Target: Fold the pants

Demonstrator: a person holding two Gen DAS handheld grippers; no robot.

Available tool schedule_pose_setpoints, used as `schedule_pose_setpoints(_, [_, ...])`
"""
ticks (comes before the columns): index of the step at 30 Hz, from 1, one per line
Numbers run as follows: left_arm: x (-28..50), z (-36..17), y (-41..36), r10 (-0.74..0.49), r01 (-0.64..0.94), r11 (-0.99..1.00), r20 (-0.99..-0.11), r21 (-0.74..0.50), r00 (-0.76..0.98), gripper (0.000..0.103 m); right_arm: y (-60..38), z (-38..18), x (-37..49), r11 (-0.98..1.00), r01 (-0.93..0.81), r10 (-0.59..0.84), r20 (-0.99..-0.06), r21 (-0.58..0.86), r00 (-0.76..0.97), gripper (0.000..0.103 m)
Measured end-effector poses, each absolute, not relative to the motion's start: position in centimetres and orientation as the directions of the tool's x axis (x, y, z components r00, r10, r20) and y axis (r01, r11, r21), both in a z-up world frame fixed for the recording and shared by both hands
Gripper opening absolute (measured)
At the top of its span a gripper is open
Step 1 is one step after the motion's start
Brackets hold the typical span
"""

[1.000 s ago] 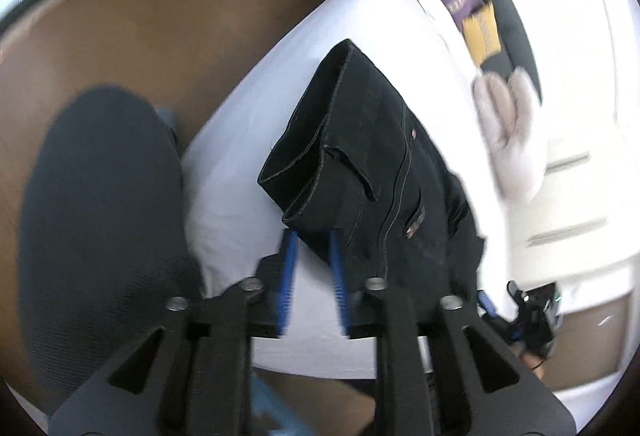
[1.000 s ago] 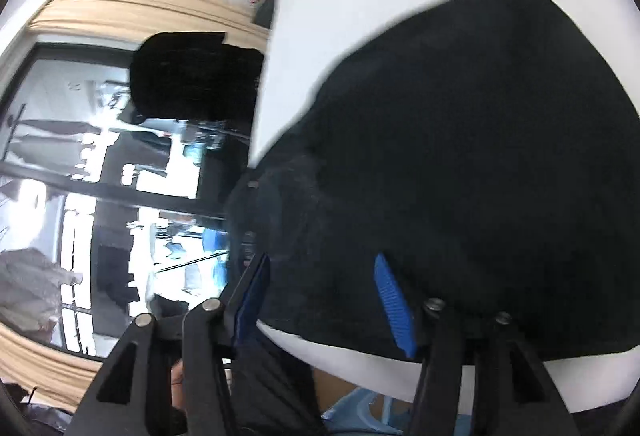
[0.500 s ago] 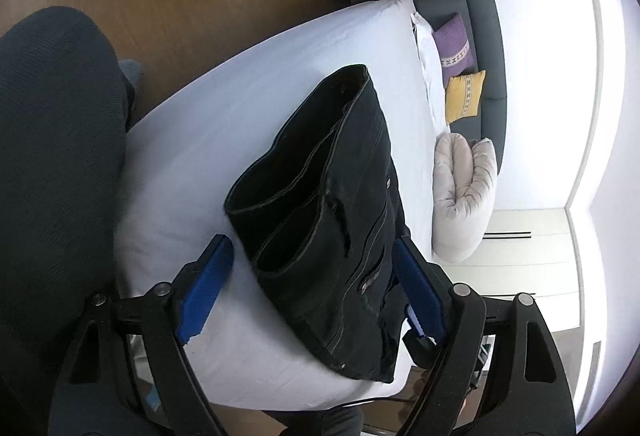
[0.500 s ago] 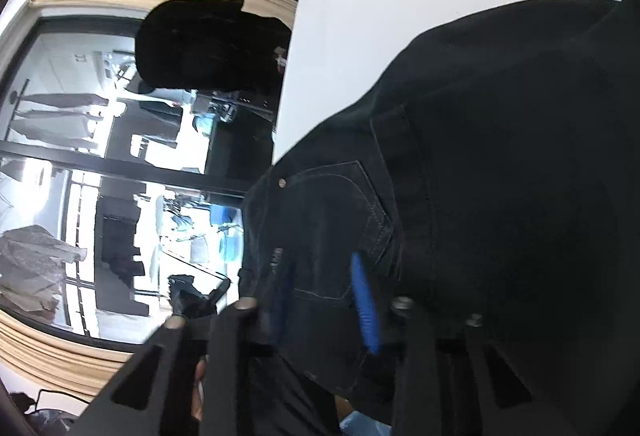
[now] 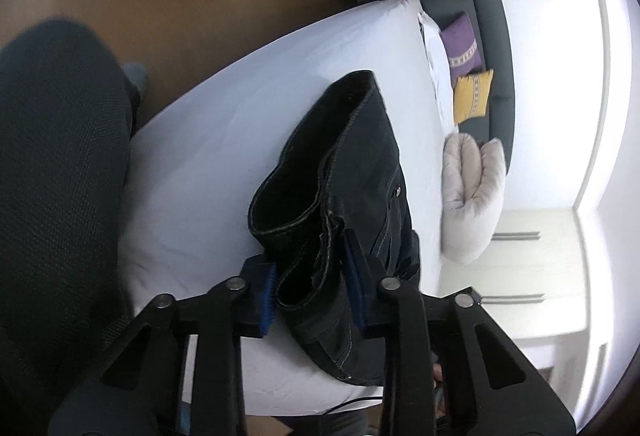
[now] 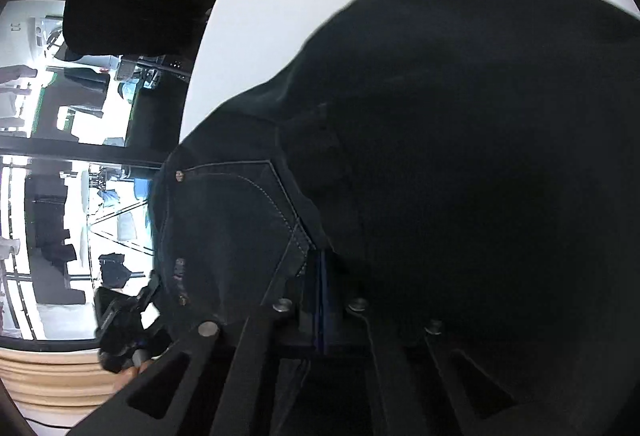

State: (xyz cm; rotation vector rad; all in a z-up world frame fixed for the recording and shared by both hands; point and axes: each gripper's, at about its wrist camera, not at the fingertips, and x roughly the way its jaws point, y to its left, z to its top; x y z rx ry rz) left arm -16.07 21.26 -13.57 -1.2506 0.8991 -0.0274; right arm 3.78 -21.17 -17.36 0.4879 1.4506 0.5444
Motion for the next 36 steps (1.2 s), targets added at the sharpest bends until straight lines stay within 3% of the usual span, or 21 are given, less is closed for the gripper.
schedule_pose_setpoints(3, [-15.7, -11.9, 20.7, -0.462, -0.412, 0.413, -0.576, -0.812, 0.674, 0.016, -21.0, -17.3, 3.3, 0.802, -0.068, 0.596, -0.800, 0.593, 0.059, 0.000])
schedule_pose_setpoints(10, [-14.3, -5.6, 18.3, -0.441, -0.281, 0.553, -0.562, -0.784, 0.700, 0.013, -20.2, -17.1, 2.7, 0.833, -0.106, 0.552, -0.826, 0.543, 0.114, 0.000])
schedule_pose_setpoints(14, [-12.1, -1.5, 15.0, -0.454, -0.178, 0.633, -0.548, -0.753, 0.702, 0.013, -21.4, -16.6, 2.5, 0.793, -0.098, 0.610, -0.782, 0.602, 0.130, 0.000])
schedule_pose_setpoints(15, [-11.5, -0.6, 14.0, -0.459, -0.151, 0.654, -0.547, -0.742, 0.700, 0.013, -22.2, -15.9, 2.4, 0.764, -0.084, 0.645, -0.750, 0.640, 0.145, 0.003])
schedule_pose_setpoints(16, [-11.0, 0.5, 12.7, -0.467, -0.112, 0.682, -0.548, -0.723, 0.695, 0.013, -23.2, -15.3, 2.5, 0.744, -0.078, 0.666, -0.727, 0.664, 0.168, 0.014])
schedule_pose_setpoints(19, [-9.3, 3.3, 7.5, -0.504, 0.028, 0.757, -0.556, -0.653, 0.661, 0.013, -27.2, -12.2, 1.9, 0.644, -0.069, 0.743, -0.601, 0.762, 0.293, 0.069])
schedule_pose_setpoints(20, [-8.8, 3.9, 5.5, -0.520, 0.070, 0.771, -0.562, -0.633, 0.644, 0.013, -28.7, -11.2, 1.9, 0.605, -0.063, 0.767, -0.560, 0.794, 0.313, 0.078])
schedule_pose_setpoints(26, [-7.0, 2.6, -7.5, -0.581, 0.290, 0.811, -0.648, -0.507, 0.492, 0.013, -32.3, -8.3, 2.2, 0.445, -0.130, 0.878, -0.404, 0.886, 0.255, 0.085])
schedule_pose_setpoints(29, [-7.1, 1.1, -11.6, -0.568, 0.357, 0.821, -0.697, -0.445, 0.438, 0.013, -33.2, -8.3, 2.4, 0.463, -0.135, 0.872, -0.423, 0.876, 0.248, 0.092])
schedule_pose_setpoints(36, [-7.7, -0.8, -15.5, -0.512, 0.448, 0.835, -0.754, -0.321, 0.413, 0.013, -30.4, -9.8, 3.3, 0.524, -0.129, 0.850, -0.505, 0.842, 0.152, 0.091])
